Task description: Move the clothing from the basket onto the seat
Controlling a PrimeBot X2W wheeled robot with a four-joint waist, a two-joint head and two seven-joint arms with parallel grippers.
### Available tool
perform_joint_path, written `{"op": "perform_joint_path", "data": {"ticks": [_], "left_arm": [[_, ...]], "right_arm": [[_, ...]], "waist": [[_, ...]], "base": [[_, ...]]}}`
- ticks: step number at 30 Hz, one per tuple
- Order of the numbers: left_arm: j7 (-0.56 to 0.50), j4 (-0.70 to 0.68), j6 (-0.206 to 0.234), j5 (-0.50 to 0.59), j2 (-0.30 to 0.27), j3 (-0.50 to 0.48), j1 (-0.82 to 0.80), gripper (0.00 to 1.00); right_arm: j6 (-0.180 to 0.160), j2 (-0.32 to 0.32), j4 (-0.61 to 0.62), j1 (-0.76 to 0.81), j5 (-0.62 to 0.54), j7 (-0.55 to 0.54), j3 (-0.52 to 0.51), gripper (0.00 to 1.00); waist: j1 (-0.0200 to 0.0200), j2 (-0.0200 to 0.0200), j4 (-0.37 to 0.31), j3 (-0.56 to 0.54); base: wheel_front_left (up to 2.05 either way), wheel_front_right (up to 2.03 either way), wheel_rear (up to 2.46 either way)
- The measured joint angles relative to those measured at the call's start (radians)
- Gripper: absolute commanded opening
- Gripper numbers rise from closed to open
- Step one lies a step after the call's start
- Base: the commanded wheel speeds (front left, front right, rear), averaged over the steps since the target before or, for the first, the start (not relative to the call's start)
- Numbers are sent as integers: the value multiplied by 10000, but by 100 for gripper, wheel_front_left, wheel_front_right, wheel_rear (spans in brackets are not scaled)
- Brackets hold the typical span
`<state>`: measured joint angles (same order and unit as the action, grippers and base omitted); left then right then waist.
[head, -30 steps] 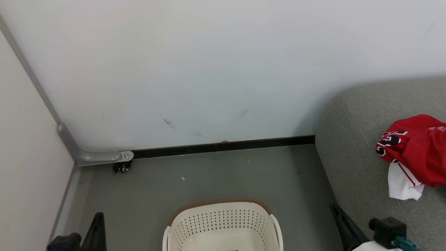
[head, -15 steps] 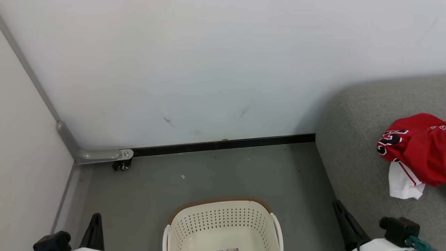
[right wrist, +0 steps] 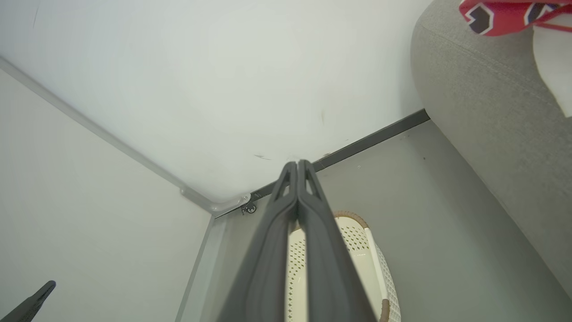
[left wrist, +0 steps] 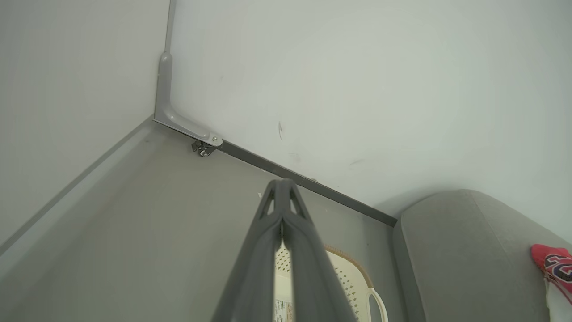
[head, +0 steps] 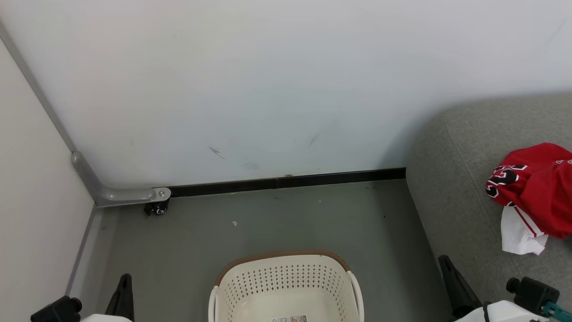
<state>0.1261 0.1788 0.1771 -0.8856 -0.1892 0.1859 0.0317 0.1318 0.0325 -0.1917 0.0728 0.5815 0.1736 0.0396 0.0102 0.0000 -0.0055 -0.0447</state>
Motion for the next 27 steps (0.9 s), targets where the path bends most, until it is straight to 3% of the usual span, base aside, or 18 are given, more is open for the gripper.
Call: {"op": "perform_joint_path", "data": {"ticks": [7, 15, 18, 27], "left_arm": [[-211, 17, -272, -738, 123, -259, -11, 0], [-522, 71, -608, -1526, 320, -550, -38, 0], [-619, 107, -750, -1877, 376, -658, -50, 0], [-913, 236, -1110, -2769, 594, -980, -156, 0]], "right_arm": [[0, 88, -17, -13, 1110, -257, -96, 0], [-2, 163, -59, -200, 2387, -512, -199, 0], [-2, 205, -96, -206, 2844, -606, -230, 0], [-10, 286, -215, -406, 4266, -821, -309, 0]], "waist": [[56, 0, 7, -21], [73, 0, 14, -23], [64, 0, 16, -9], [-12, 0, 23, 88]], "base": [[0, 0, 0], [0, 0, 0], [0, 0, 0], [0, 0, 0]]}}
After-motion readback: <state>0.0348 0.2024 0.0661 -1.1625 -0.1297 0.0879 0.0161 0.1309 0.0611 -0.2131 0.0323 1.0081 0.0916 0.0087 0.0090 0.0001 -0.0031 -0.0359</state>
